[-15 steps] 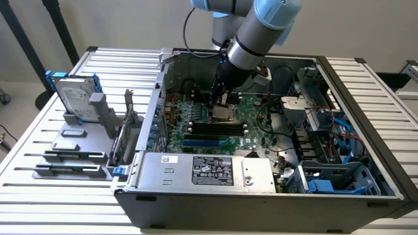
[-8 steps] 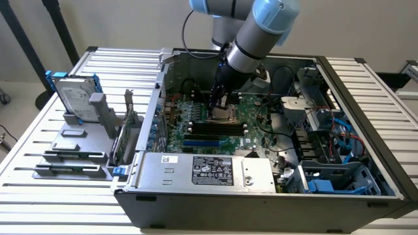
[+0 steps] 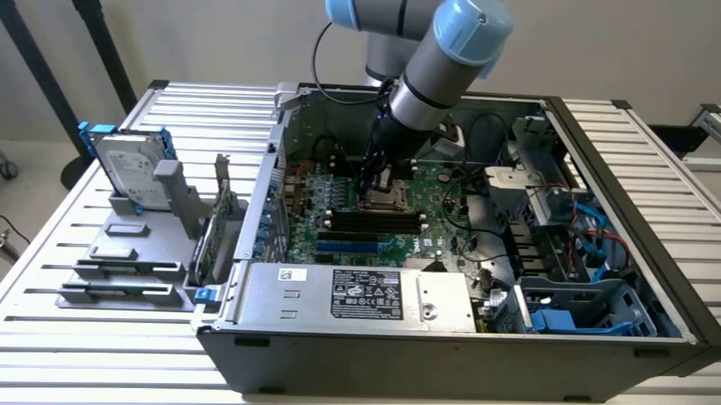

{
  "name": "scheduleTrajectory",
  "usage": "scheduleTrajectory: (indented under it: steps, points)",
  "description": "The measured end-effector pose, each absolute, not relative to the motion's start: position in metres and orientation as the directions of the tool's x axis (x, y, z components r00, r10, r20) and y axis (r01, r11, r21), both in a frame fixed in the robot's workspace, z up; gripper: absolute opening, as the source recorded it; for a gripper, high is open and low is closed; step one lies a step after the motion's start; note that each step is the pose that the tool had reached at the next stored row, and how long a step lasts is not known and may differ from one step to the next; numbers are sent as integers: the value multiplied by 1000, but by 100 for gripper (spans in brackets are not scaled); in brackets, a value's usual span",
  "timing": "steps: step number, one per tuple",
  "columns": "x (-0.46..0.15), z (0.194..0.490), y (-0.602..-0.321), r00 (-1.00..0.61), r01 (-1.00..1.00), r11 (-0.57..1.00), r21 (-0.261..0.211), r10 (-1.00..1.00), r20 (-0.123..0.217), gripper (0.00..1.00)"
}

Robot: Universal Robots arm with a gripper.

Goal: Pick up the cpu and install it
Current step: 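Close the cpu cover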

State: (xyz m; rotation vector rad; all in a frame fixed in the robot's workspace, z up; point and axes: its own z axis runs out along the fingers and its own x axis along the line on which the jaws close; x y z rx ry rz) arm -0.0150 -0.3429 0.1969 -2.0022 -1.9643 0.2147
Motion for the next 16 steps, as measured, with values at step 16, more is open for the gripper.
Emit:
scheduleTrajectory:
  steps: [16]
  points:
    - [-30,213,-347,41,943,6,-333,990,132,11]
